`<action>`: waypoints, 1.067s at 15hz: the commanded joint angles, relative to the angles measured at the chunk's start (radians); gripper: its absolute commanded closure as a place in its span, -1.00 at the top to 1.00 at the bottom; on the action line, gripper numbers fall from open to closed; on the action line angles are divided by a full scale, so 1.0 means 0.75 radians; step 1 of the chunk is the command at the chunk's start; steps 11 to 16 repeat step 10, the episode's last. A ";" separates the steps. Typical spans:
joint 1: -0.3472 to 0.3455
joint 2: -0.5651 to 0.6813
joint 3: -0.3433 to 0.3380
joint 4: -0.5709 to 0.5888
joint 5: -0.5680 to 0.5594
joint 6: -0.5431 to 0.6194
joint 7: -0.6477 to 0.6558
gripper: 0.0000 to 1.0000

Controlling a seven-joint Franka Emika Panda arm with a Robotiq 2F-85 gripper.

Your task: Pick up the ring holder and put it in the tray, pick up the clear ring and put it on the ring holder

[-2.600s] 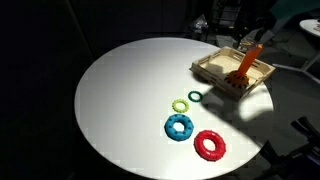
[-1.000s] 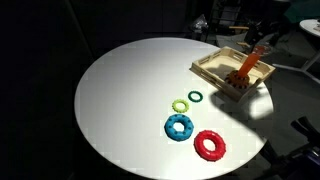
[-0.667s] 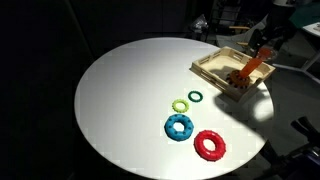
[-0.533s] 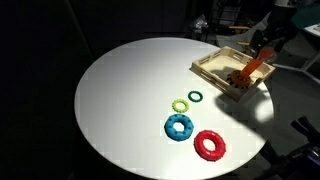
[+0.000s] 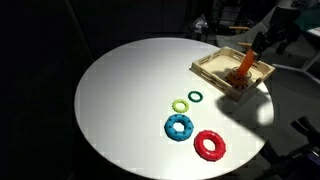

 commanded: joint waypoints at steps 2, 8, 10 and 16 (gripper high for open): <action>-0.026 -0.086 0.046 -0.040 0.151 -0.037 -0.149 1.00; -0.023 -0.066 0.065 -0.011 0.195 -0.034 -0.164 1.00; -0.023 -0.061 0.066 -0.012 0.195 -0.034 -0.164 1.00; -0.023 -0.061 0.066 -0.012 0.195 -0.034 -0.164 1.00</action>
